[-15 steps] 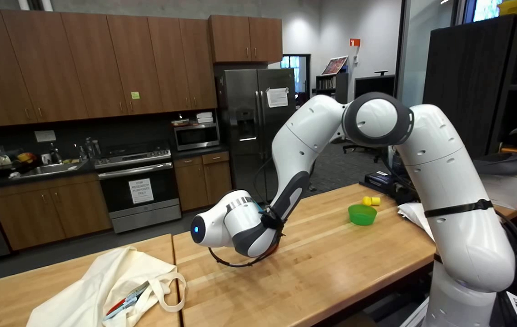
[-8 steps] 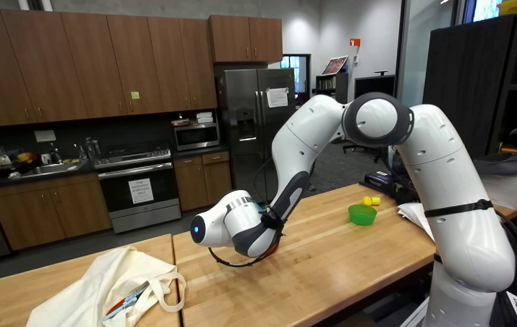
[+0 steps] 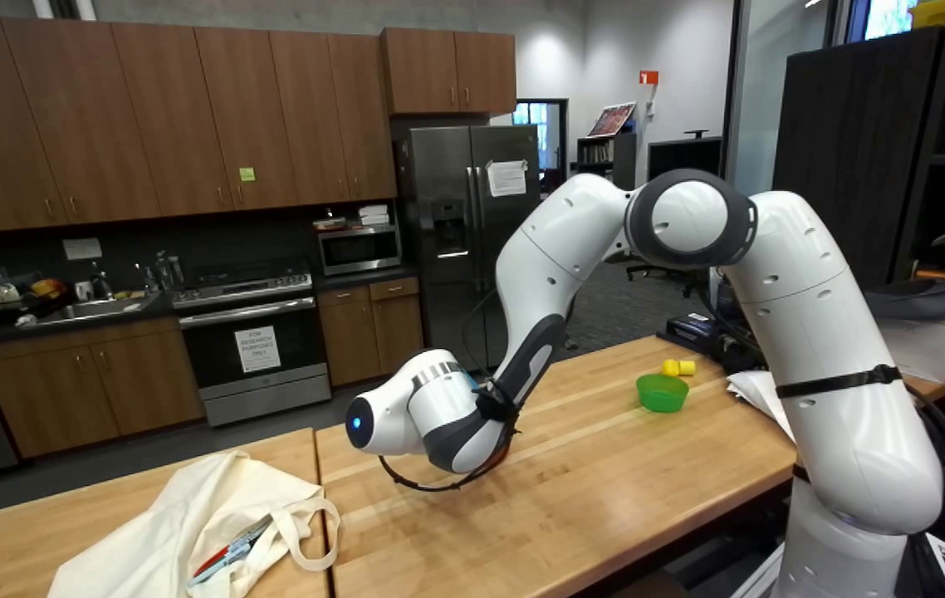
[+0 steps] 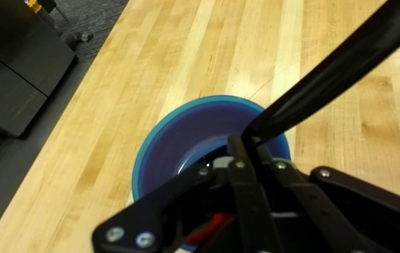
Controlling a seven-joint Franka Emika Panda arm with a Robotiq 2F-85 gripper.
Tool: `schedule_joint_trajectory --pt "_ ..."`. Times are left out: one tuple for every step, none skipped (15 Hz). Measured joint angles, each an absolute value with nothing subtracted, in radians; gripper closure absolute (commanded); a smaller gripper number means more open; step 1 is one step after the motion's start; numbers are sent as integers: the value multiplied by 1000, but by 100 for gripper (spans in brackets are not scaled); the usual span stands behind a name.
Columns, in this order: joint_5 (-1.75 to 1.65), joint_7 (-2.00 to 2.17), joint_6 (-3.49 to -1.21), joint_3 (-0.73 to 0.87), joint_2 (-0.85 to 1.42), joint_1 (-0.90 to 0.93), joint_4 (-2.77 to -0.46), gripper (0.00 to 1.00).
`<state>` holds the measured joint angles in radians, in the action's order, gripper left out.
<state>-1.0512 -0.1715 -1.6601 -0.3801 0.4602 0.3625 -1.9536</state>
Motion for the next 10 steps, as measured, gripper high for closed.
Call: schedule_joint_trajectory --pt "-1051 -172 -1660 -380 460 367 -1954 98" --pt "-1051 -172 -1660 -380 460 372 -1954 98" --pt "-1051 -171 -1659 -380 460 379 -1955 98" --pt "-1051 -171 -1656 -381 460 387 -1956 98" --pt "-1052 -170 -1653 -381 460 395 -1959 98" --pt "-1053 -170 -1649 -381 460 402 -1961 98" --pt "-1053 -170 -1646 -381 460 408 -1963 98" --pt "-1054 -170 -1644 -381 460 411 -1964 98" --pt "-1055 -170 -1642 -381 461 414 -1964 98" --pt "-1055 -170 -1640 -381 461 415 -1964 98"
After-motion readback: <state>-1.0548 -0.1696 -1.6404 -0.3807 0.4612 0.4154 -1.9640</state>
